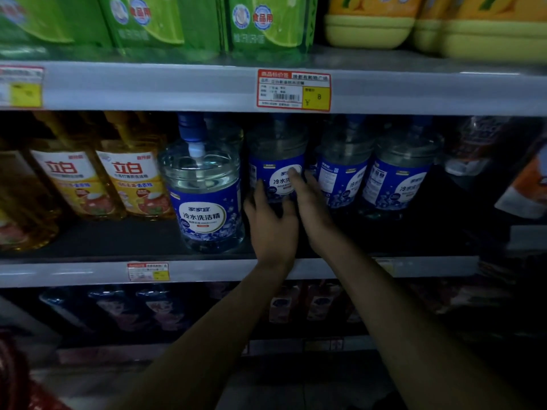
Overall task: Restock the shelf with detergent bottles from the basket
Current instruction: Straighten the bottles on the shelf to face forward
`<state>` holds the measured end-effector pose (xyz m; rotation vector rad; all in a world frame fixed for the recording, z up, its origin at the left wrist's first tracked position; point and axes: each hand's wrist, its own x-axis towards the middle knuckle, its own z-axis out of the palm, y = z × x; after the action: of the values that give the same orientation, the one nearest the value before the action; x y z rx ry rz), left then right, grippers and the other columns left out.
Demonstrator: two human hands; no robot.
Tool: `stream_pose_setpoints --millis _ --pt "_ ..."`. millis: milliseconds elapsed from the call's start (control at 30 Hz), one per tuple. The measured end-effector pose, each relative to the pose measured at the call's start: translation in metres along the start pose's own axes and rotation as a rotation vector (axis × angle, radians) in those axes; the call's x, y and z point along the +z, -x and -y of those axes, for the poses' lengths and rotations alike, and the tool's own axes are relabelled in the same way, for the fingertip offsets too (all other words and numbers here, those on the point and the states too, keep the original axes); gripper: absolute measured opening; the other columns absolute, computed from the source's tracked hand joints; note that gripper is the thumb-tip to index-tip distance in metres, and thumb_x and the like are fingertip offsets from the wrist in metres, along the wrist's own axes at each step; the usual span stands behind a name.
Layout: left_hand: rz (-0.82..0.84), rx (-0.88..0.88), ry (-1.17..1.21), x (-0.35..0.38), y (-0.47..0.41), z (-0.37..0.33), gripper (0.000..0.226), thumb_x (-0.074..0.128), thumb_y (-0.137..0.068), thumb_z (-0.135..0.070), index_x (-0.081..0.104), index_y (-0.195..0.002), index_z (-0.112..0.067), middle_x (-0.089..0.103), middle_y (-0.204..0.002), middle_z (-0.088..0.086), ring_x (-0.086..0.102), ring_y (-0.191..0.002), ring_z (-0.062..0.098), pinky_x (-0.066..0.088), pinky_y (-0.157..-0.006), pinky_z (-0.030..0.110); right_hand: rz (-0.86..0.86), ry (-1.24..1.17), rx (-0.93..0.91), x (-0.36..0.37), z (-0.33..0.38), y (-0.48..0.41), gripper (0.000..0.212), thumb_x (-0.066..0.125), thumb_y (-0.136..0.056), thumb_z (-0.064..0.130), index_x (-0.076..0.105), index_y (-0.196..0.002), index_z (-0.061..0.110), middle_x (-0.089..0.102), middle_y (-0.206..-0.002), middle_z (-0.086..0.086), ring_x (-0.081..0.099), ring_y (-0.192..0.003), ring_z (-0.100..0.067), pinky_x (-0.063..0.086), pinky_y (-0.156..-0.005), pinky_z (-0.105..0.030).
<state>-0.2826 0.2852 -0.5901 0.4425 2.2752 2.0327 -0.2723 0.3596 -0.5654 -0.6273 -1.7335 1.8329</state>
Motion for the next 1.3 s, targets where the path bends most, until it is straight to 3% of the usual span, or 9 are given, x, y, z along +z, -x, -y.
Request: stream_pose_setpoints --millis 100,167,333,467,567,733,867,1100,1300 --pt "-0.002 0.012 0.017 -0.002 -0.003 0.000 0.079 0.053 -0.087 -0.051 0.028 -0.161 -0.036 0.039 -0.160 0.001 0.044 -0.143 0.020 0.042 -0.116 0.047 -0.080 -0.218 0.039 0.007 0.003 -0.011 0.024 0.049 -0.105 0.037 0.062 -0.120 0.024 0.067 -0.102 0.016 0.066 -0.091 0.000 0.052 -0.079 -0.020" --pt "-0.005 0.015 0.036 -0.005 -0.010 0.002 0.085 0.056 -0.081 -0.051 0.030 -0.160 -0.035 0.049 -0.155 -0.004 0.050 -0.140 0.015 0.045 -0.115 0.047 -0.128 -0.319 0.052 0.012 0.005 -0.015 0.017 0.048 -0.105 0.038 0.064 -0.105 0.031 0.069 -0.095 0.016 0.067 -0.086 -0.002 0.054 -0.073 -0.021" --pt "0.054 -0.034 0.108 -0.013 -0.022 0.003 0.086 0.066 -0.080 -0.036 0.034 -0.159 -0.033 0.060 -0.148 -0.006 0.057 -0.134 0.012 0.048 -0.114 0.046 -0.221 -0.371 0.080 0.019 0.003 -0.019 0.034 0.046 -0.103 0.029 0.069 -0.121 0.010 0.076 -0.099 -0.002 0.072 -0.086 -0.016 0.060 -0.069 -0.028" --pt "0.049 -0.067 0.150 -0.016 -0.017 -0.003 0.084 0.063 -0.076 -0.034 0.040 -0.157 -0.033 0.064 -0.142 -0.005 0.060 -0.129 0.014 0.050 -0.111 0.045 -0.204 -0.358 0.055 0.017 0.001 -0.014 0.029 0.042 -0.102 0.022 0.070 -0.104 0.014 0.076 -0.085 0.001 0.071 -0.073 -0.011 0.057 -0.061 -0.025" --pt "0.041 -0.063 0.179 -0.016 -0.007 -0.008 0.085 0.063 -0.076 -0.030 0.038 -0.157 -0.034 0.064 -0.141 -0.006 0.062 -0.127 0.012 0.051 -0.110 0.044 -0.197 -0.332 0.054 0.017 -0.001 -0.003 0.031 0.042 -0.101 0.024 0.070 -0.110 0.012 0.077 -0.093 -0.004 0.072 -0.082 -0.017 0.060 -0.068 -0.028" --pt "0.041 -0.040 0.223 -0.021 0.015 -0.015 0.085 0.063 -0.077 -0.022 0.037 -0.157 -0.033 0.066 -0.137 -0.008 0.065 -0.119 0.006 0.054 -0.098 0.029 -0.224 -0.302 0.071 0.011 -0.006 0.015 0.039 0.044 -0.102 0.030 0.065 -0.127 0.010 0.075 -0.113 -0.012 0.072 -0.100 -0.024 0.062 -0.076 -0.032" --pt "0.070 -0.038 0.245 -0.024 0.030 -0.017 0.084 0.062 -0.074 -0.022 0.040 -0.154 -0.031 0.067 -0.136 -0.007 0.066 -0.118 0.007 0.057 -0.100 0.033 -0.235 -0.254 0.073 0.002 -0.005 0.035 0.037 0.044 -0.101 0.029 0.063 -0.130 0.014 0.073 -0.117 -0.010 0.070 -0.105 -0.027 0.061 -0.086 -0.042" --pt "0.108 -0.010 0.249 -0.028 0.049 -0.010 0.068 0.067 -0.088 -0.003 0.046 -0.151 -0.020 0.068 -0.130 -0.005 0.067 -0.110 -0.001 0.058 -0.091 0.020 -0.279 -0.152 0.020 -0.016 0.007 0.063 0.048 0.053 -0.072 0.028 0.058 -0.115 0.005 0.069 -0.113 -0.011 0.067 -0.102 -0.027 0.055 -0.088 -0.050" --pt "0.116 -0.039 0.277 -0.028 0.055 -0.015 0.065 0.066 -0.091 0.004 0.047 -0.149 -0.014 0.067 -0.128 -0.003 0.066 -0.101 -0.010 0.055 -0.079 0.011 -0.325 -0.035 0.025 -0.026 0.004 0.064 0.078 0.062 -0.045 0.037 0.063 -0.123 0.026 0.061 -0.129 -0.011 0.063 -0.112 -0.030 0.056 -0.091 -0.055"
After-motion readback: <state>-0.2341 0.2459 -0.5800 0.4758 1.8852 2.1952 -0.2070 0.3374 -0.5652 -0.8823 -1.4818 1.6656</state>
